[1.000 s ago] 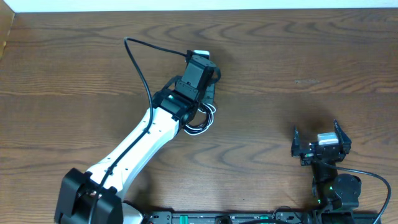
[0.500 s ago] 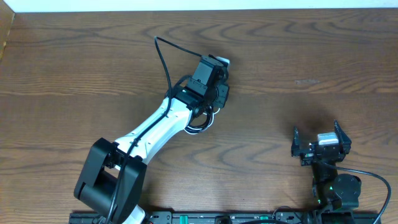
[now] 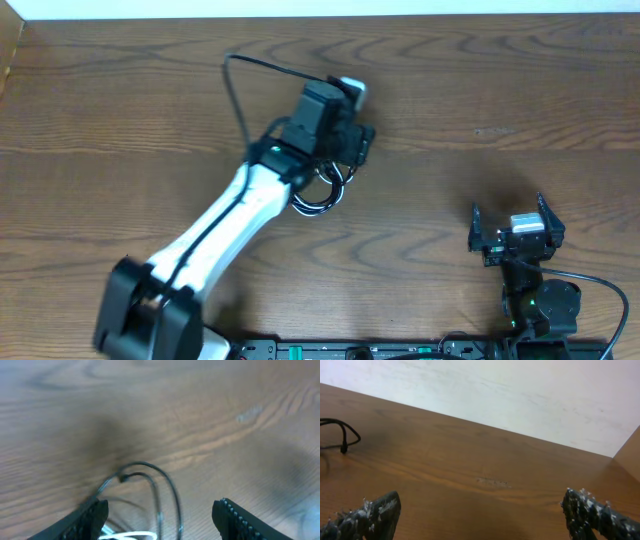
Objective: Untangle cables
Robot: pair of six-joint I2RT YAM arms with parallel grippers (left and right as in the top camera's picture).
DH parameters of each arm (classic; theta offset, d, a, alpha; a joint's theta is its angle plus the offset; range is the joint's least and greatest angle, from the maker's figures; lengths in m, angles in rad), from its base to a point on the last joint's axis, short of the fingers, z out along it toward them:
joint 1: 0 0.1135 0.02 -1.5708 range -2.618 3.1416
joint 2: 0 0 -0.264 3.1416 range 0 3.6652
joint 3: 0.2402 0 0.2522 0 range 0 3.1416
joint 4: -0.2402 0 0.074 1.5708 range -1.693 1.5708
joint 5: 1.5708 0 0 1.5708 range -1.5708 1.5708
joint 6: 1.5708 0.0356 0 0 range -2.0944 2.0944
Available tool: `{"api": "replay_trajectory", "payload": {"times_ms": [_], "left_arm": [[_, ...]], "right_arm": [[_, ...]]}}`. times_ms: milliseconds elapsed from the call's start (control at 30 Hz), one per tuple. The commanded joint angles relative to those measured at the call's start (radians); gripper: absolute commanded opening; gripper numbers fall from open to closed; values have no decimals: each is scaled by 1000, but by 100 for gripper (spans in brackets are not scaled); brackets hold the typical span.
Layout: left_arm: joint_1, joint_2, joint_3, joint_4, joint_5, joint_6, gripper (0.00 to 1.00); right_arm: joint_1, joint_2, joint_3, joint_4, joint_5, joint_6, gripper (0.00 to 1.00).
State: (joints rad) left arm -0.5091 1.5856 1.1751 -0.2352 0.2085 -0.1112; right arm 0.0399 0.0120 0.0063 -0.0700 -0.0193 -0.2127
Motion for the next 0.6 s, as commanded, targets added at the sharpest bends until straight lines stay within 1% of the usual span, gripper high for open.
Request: {"api": "replay_trajectory", "payload": {"times_ms": [0,33,67,100,233,333,433,567], "left_arm": [[70,-60,14,-65,8,-16,72],[91,-64,14,-94,8,-16,72],[112,-64,14,-126,8,-16,87],[134,-63,14,-163,8,-16,90],[218,-40,13,-324,8,-16,91],[259,-8,12,-415,8,-16,90],[277,29,5,-464,8,-16,88],[279,98,4,-479,8,-17,86]], "right_arm": [[7,-5,-1,-4,-6,-9,99],[7,-5,-1,-4,-6,-9,99],[7,-5,-1,-4,-6,-9,99],[7,-5,-1,-4,-6,-9,99],[7,-5,-1,-4,-6,-9,99],[7,-5,-1,-4,-6,-9,99],[7,-5,-1,-4,-6,-9,99],[7,-5,-1,-4,-6,-9,99]]}}
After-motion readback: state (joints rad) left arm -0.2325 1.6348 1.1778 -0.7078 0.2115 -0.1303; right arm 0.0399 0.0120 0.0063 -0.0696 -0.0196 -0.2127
